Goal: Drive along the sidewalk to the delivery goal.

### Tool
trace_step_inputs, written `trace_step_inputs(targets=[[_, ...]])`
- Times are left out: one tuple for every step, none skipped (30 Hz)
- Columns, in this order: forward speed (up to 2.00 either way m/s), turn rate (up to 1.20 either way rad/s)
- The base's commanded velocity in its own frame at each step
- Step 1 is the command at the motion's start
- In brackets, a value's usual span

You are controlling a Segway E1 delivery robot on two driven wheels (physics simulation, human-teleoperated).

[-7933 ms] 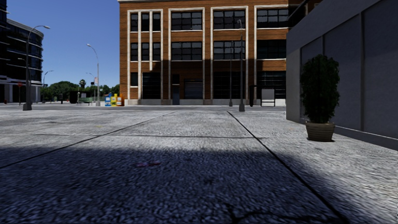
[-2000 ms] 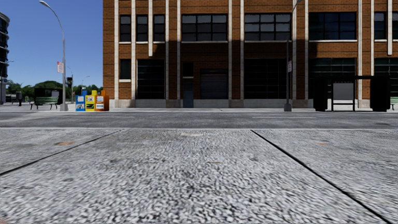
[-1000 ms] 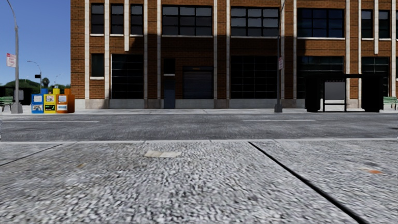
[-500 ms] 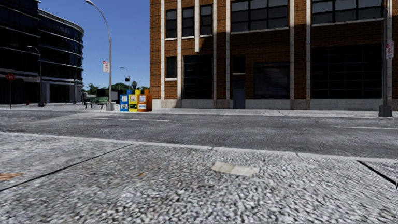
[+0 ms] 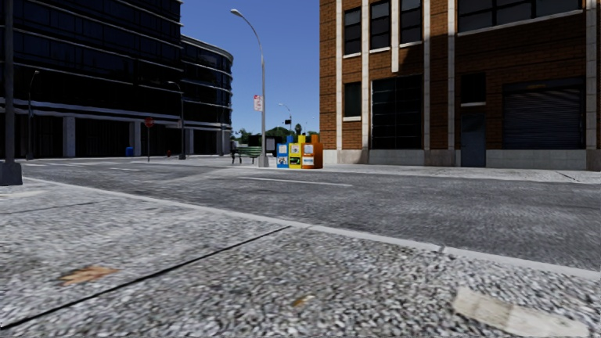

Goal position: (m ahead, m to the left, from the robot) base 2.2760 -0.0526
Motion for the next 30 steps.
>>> trace_step_inputs(targets=[[1.22, 1.20], [1.22, 1.20], [1.22, 1.20], [1.22, 1.19], [1.22, 1.19], [1.22, 0.70], [1.22, 0.49], [1.22, 0.43], [1.22, 0.37], [1.22, 0.36], [1.22, 0.35], [1.22, 0.35], [1.47, 0.35], [1.77, 0.35], [1.88, 0.35], [1.90, 0.34], [1.91, 0.32], [1.91, 0.32], [1.91, 0.31], [1.91, 0.31], [1.91, 0.31], [1.91, 0.30], [1.91, 0.29], [1.91, 0.29], [1.91, 0.28], [1.91, 0.27], [1.91, 0.26], [1.91, 0.25], [1.91, 0.24], [1.91, 0.24]])
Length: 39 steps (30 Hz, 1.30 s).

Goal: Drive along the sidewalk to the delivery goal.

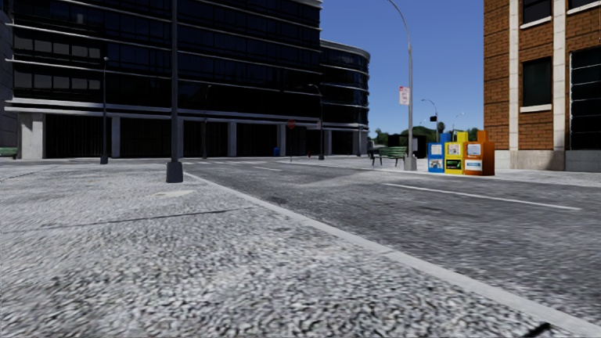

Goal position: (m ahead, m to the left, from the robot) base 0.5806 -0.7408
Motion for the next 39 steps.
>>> trace_step_inputs(targets=[[1.91, 0.23], [1.91, 0.23], [1.91, 0.22], [1.92, 0.22], [1.92, 0.22], [1.92, 0.21], [1.92, 0.18], [1.89, 0.17], [1.76, 0.16], [1.56, 0.14], [1.34, 0.11], [1.08, 0.09], [0.90, 0.07], [0.75, 0.04], [0.64, 0.02], [0.56, 0.00], [0.51, 0.00], [0.51, 0.00], [0.46, 0.00], [0.41, 0.00], [0.34, 0.00], [0.29, 0.00], [0.24, 0.00], [0.24, 0.00], [0.20, 0.00], [0.15, 0.00], [0.00, 0.00], [0.00, 0.00], [0.00, 0.00], [0.00, 0.00], [0.00, 0.00], [0.00, 0.00], [0.00, 0.00], [0.00, 0.00], [0.00, 0.00], [0.00, 0.00], [0.00, 0.00], [0.00, 0.00], [0.00, 0.00]])
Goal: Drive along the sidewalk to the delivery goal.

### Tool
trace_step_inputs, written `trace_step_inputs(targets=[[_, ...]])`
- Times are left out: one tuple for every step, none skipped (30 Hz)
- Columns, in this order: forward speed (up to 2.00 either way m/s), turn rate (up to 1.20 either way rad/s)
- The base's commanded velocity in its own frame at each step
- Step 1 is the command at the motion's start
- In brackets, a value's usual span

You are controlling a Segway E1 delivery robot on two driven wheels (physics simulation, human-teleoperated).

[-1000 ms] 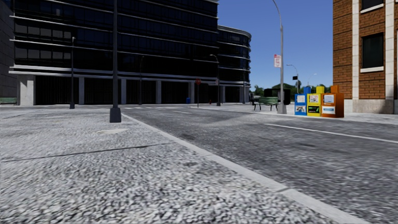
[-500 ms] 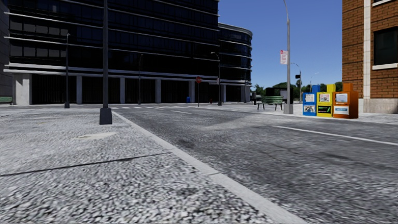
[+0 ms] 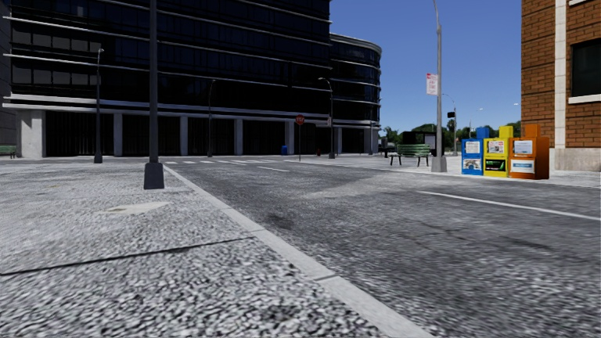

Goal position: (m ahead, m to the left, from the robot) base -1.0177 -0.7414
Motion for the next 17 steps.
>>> trace_step_inputs(targets=[[0.00, 0.00], [0.00, 0.00], [0.00, 0.00], [0.00, 0.00], [0.00, 0.00], [0.00, 0.00], [0.00, 0.00], [0.00, 0.00], [0.00, 0.00], [0.00, 0.00], [0.00, 0.00], [0.00, 0.00], [0.00, 0.00], [0.00, 0.00], [0.00, 0.00], [0.00, 0.00], [0.00, 0.00]])
